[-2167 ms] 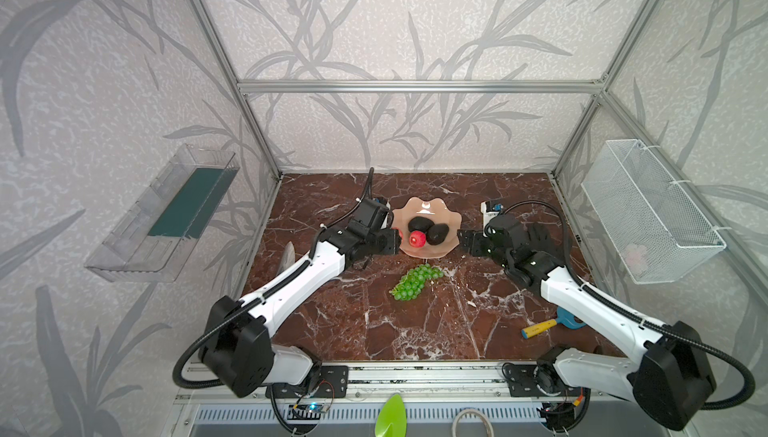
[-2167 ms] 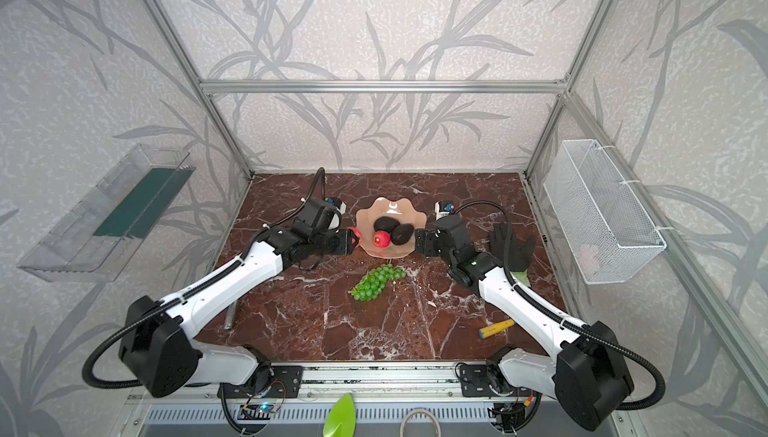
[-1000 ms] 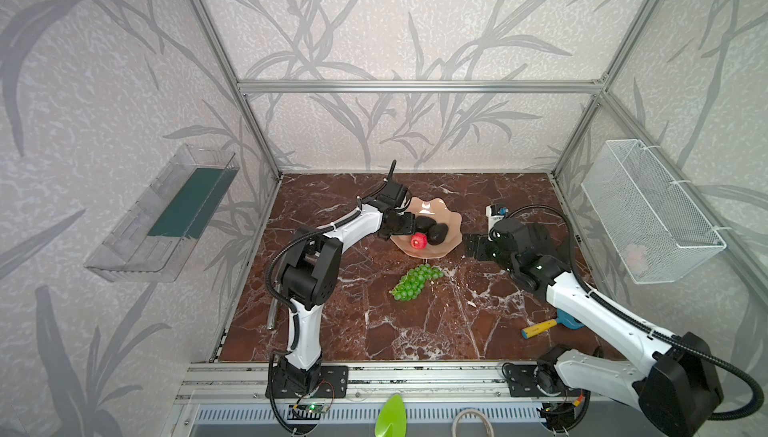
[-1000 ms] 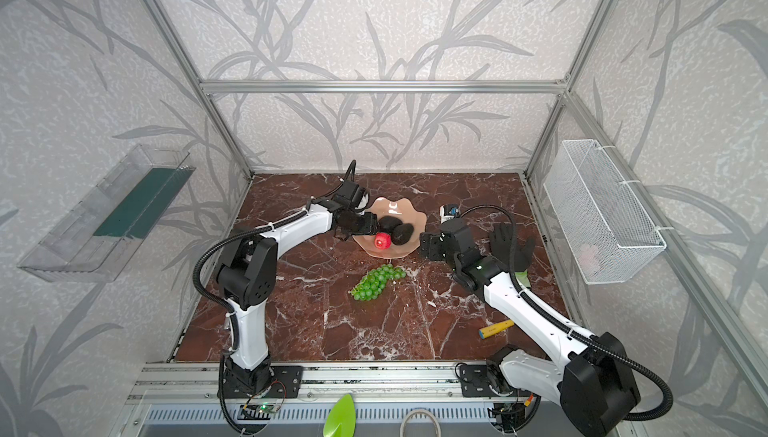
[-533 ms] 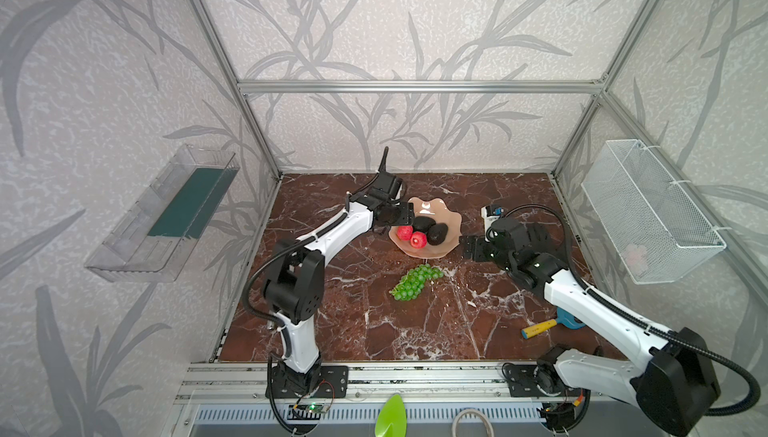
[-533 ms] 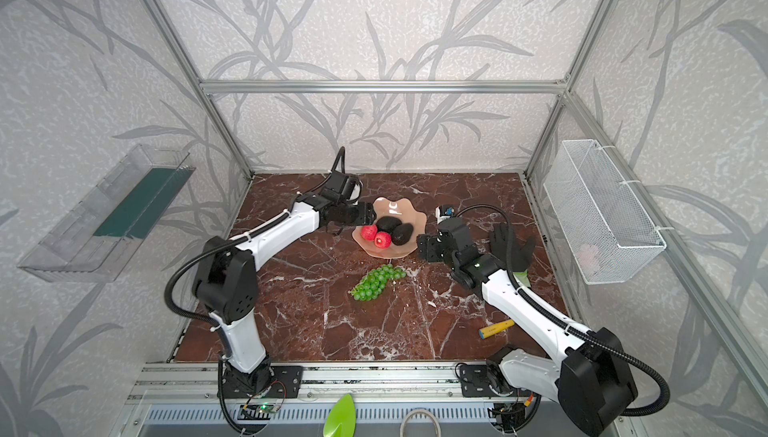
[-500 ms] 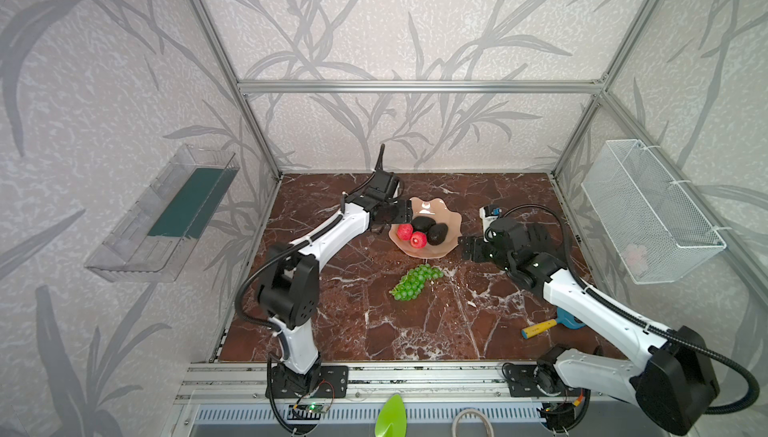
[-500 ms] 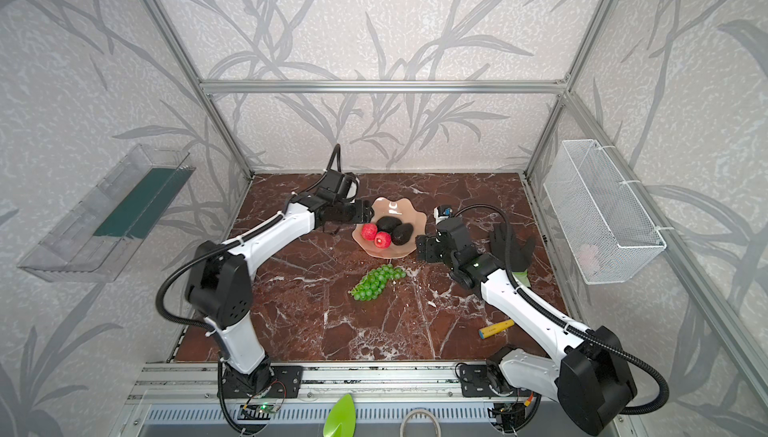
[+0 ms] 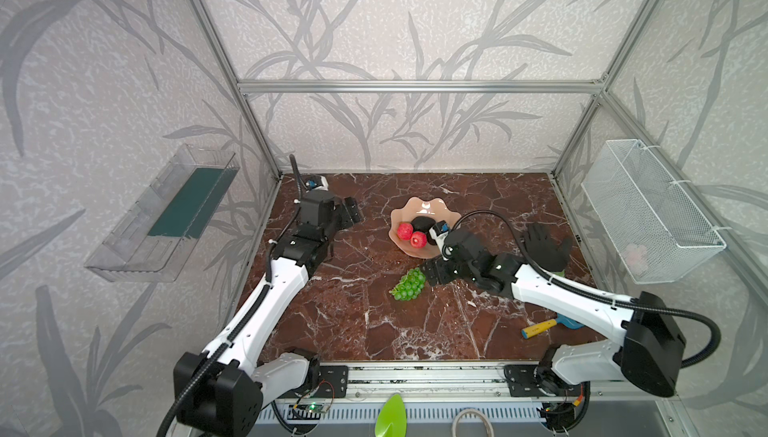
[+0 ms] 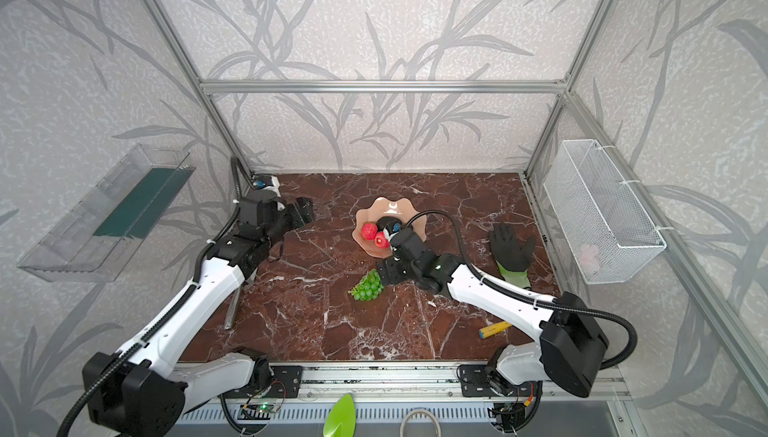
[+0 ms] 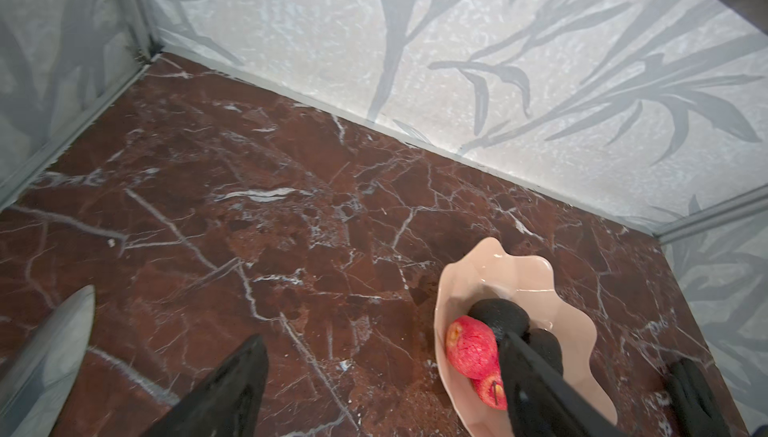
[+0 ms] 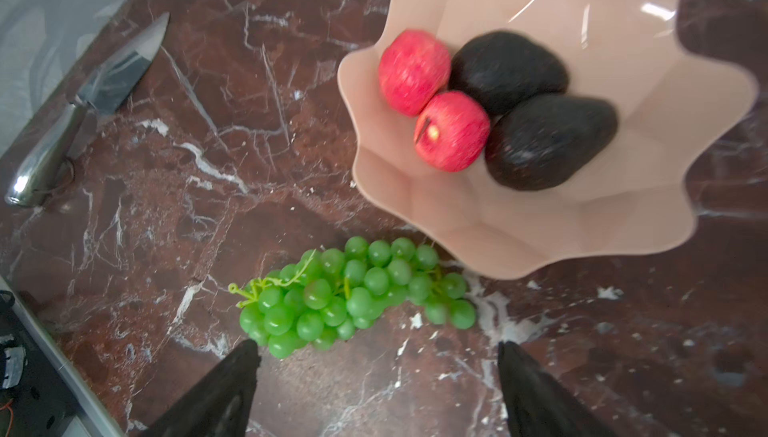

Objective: Place and organize the fake fruits in the fruit bowl
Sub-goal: 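Grasp the green grape bunch with the right gripper while the left arm retracts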

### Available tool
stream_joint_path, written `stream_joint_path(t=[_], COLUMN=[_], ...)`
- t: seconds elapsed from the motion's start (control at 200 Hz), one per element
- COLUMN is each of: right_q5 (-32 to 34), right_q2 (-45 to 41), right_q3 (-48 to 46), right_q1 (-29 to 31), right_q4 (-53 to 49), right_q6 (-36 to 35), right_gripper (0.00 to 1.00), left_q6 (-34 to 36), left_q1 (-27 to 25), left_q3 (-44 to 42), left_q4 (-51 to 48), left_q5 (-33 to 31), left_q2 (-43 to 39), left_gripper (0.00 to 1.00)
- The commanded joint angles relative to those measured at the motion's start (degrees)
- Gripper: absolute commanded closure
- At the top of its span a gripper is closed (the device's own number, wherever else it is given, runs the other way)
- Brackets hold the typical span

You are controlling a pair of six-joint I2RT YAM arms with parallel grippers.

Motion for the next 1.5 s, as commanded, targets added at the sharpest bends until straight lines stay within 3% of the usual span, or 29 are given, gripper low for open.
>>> stream_joint_path(t=[0.0,0.1,0.29,0.715,0.935,1.054,1.219,1.494], right_q5=[4.27,3.19,8.24,11.04,11.95,11.36,10.87,10.42], right_q2=[5.93,10.05,13.04,19.39,24.45,26.18,24.37,14.03], right_q3=[4.26,5.2,6.57,8.41,11.93,11.9,9.23,0.98], right_q1=[4.79,6.4,9.45,9.38,9.41,9.39,9.38,9.91], right_q4=[-4.19,-1.66,-1.68,0.86,-0.54,-0.19,0.86,0.57], right_q6=[9.59,16.2,22.27,31.8,32.39,32.81,32.8,30.1], right_gripper=[0.11,0.11,0.07,0.05,0.07,0.14,0.32,0.53], left_q6=[-3.03,-3.59,-3.5,-4.45,-4.72,-4.85,-4.96,-5.07], left_q1=[2.4,3.96,5.37,7.07,7.75,7.91,8.2,8.48], left_q3=[-2.7,-3.94,-4.84,-6.91,-7.42,-7.77,-7.87,-7.69], left_q4=[1.2,0.79,-0.2,1.1,1.5,1.63,1.65,1.64], left_q5=[-1.24,-0.01,1.45,4.06,4.36,4.54,4.79,5.17], left_q2=[-3.23,-5.01,-6.75,-8.35,-9.02,-9.23,-9.37,-9.4], left_gripper=[0.11,0.1,0.1,0.1,0.1,0.1,0.1,0.1])
